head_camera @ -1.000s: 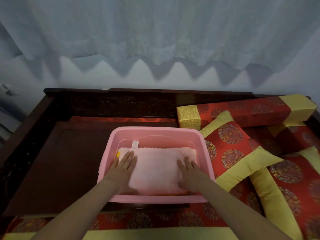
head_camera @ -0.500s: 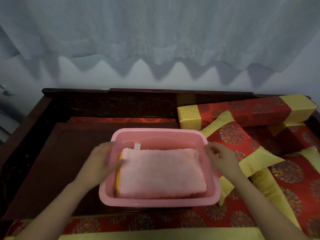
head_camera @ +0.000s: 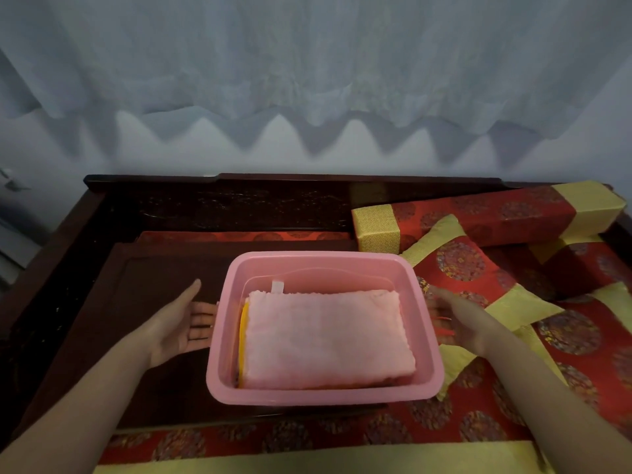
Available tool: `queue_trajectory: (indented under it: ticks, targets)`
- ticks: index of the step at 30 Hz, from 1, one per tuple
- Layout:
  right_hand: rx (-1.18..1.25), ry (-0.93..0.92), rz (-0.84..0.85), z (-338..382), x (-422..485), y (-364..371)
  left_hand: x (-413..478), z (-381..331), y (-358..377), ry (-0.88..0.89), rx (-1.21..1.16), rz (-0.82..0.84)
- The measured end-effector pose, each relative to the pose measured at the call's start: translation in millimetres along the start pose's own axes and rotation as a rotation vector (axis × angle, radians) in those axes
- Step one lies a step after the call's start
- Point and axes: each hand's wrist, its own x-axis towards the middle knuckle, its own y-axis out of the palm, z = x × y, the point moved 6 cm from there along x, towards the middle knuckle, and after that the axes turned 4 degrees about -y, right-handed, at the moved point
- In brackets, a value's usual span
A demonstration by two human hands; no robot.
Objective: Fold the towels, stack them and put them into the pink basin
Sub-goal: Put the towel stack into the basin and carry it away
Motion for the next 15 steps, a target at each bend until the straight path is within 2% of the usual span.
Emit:
queue_trajectory:
  ticks: [3,6,11,15]
  targets:
    - [-0.004,-0.022,0.0,-1,-6,-3,-2,-1,6,0.006,0.056,0.025]
    - [-0.068,-0.055,-0.069,-14,-14,-24,-10,-2,30,0.052,0.161,0.098]
    - [0.124,-0.025,-0.182,-59,-62,-85,-13,-8,101,0.135,0.233,0.197]
    - [0.259,0.019,-0.252,-103,-118,-161,-31,-1,189,0.153,0.319,0.292]
